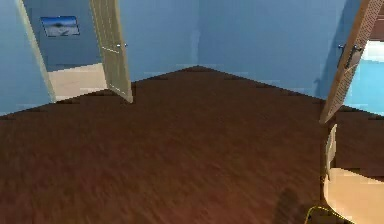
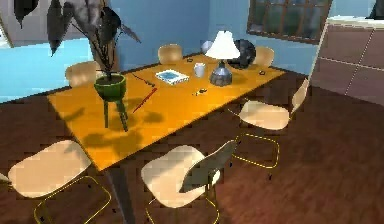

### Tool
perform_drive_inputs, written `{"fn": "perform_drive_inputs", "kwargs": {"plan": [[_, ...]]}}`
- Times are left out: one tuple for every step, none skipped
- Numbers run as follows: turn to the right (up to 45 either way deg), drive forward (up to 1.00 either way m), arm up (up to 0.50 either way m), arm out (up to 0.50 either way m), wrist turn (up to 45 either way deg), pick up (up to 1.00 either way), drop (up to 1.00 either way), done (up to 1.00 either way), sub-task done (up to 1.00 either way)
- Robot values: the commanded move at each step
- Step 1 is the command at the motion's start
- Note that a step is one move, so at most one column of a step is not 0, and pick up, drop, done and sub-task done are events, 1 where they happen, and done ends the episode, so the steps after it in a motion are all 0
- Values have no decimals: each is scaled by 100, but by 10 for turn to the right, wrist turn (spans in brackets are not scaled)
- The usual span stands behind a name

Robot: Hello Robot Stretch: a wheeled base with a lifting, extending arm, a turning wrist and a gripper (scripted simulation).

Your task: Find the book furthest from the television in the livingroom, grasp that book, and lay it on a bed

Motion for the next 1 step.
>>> {"fn": "perform_drive_inputs", "kwargs": {"plan": [[0, 100, 0, 0, 0, 0, 0, 0, 0]]}}
